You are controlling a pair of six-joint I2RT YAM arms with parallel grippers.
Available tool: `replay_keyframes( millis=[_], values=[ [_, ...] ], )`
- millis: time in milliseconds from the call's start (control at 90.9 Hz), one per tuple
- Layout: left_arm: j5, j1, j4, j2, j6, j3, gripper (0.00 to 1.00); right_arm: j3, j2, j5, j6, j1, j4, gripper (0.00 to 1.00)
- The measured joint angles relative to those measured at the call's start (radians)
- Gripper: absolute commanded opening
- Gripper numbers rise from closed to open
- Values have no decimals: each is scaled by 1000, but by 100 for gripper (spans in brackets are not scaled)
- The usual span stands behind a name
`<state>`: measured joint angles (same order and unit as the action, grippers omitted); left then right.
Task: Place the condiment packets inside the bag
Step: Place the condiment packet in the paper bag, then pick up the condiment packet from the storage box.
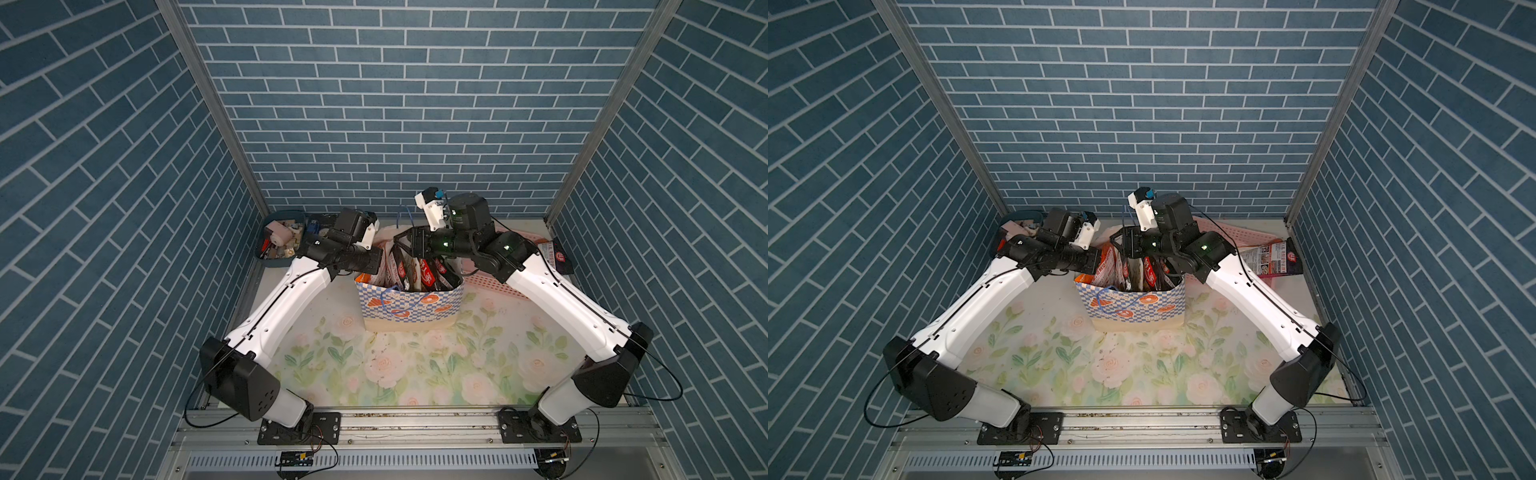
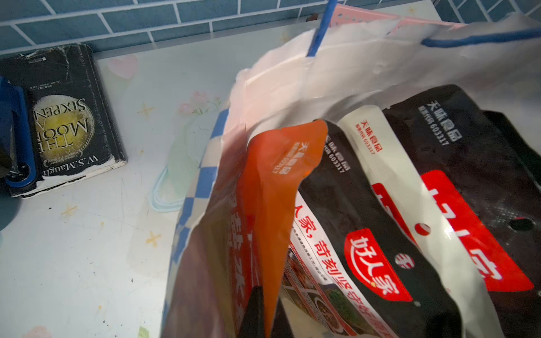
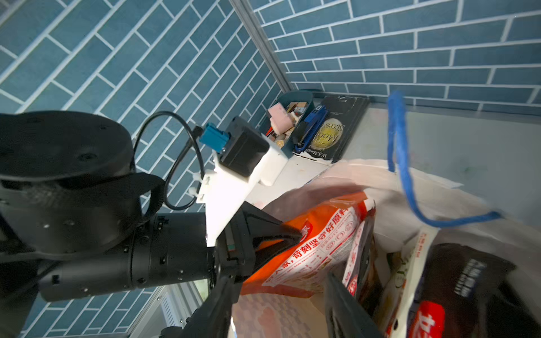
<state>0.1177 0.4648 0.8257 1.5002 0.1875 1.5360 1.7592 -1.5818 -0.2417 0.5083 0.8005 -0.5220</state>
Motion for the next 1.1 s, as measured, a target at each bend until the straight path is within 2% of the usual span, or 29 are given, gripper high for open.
replay_keyframes(
  millis=[154, 231, 297, 407, 539, 660, 814, 935, 1100],
  values=[
    [8, 0, 0, 0, 0, 2, 0, 6, 47, 110, -8, -21, -105, 60],
    [12, 0, -1, 0, 0, 2, 0, 3, 81, 143, -18, -90, -164, 62],
    [16, 0, -1, 0, 2, 2, 0, -27, 123, 166, -37, -205, -197, 65],
    [24, 0, -6, 0, 5, 2, 12, -139, 200, 187, -92, -473, -222, 69],
    [38, -1, -54, -2, 9, -4, 24, -304, 230, 141, -156, -793, -206, 69],
    [46, -2, -79, -6, 18, -16, 29, -389, 182, 107, -212, -961, -180, 73],
    [49, -2, -95, -28, 18, -23, 33, -444, 129, 31, -253, -1148, -90, 73],
    [49, -2, -108, -62, 18, -23, 33, -476, 77, -49, -268, -1245, -24, 73],
    [48, -2, -127, -95, 17, -26, 34, -533, 28, -204, -274, -1247, 56, 68]
  ],
)
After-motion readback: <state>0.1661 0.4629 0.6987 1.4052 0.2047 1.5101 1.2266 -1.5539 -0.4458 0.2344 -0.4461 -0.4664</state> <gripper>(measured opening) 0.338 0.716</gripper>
